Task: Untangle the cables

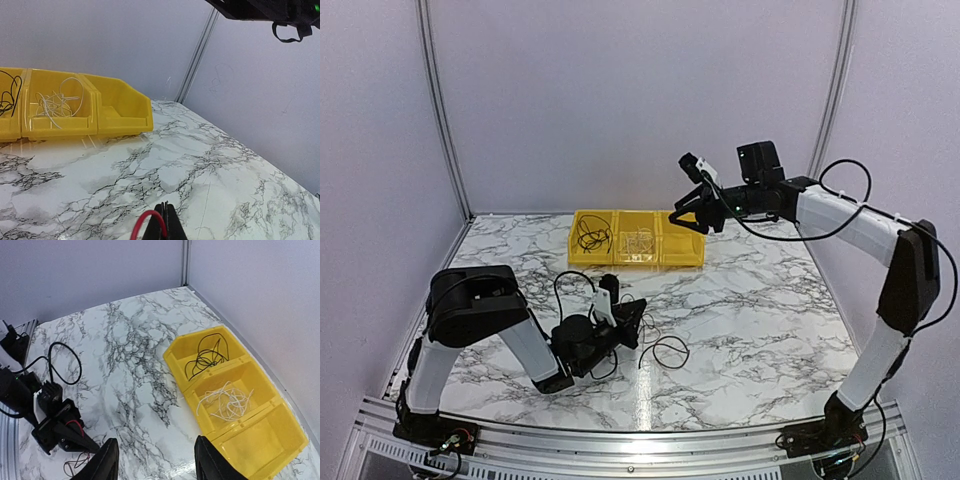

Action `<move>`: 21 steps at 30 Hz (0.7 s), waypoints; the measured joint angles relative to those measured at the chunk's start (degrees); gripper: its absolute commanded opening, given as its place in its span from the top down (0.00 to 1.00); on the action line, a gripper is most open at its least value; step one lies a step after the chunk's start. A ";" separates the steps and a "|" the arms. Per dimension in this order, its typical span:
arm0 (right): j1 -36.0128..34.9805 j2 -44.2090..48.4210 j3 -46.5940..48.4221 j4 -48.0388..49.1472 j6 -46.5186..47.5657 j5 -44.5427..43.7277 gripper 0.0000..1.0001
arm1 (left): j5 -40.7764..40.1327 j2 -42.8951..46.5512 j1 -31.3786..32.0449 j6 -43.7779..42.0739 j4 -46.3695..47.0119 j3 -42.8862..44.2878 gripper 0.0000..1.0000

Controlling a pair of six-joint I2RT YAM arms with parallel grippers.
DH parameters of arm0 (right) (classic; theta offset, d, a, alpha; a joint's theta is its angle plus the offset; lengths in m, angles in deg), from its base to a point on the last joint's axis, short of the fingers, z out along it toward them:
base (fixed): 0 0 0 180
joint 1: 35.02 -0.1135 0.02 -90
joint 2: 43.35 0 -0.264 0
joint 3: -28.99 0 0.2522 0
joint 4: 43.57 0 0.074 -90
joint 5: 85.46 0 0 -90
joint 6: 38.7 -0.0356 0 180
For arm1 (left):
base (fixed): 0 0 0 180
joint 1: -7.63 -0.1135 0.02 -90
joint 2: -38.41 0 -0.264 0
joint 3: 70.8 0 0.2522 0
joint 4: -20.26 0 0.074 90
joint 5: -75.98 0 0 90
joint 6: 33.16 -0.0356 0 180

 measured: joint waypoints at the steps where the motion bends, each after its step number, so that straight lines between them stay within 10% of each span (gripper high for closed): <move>1: -0.20 1.84 -2.36 -0.09 0.74 1.03 0.47 | 0.20 0.48 0.00 -0.11 0.00 -0.04 1.00; 10: -6.25 0.92 -17.94 -6.43 5.05 4.31 0.38 | 0.90 9.16 0.15 -3.37 -0.35 -0.39 1.00; 21: -8.15 -2.80 -15.45 -8.26 4.20 14.47 0.33 | -0.94 11.47 1.01 -7.52 -0.59 -1.05 1.00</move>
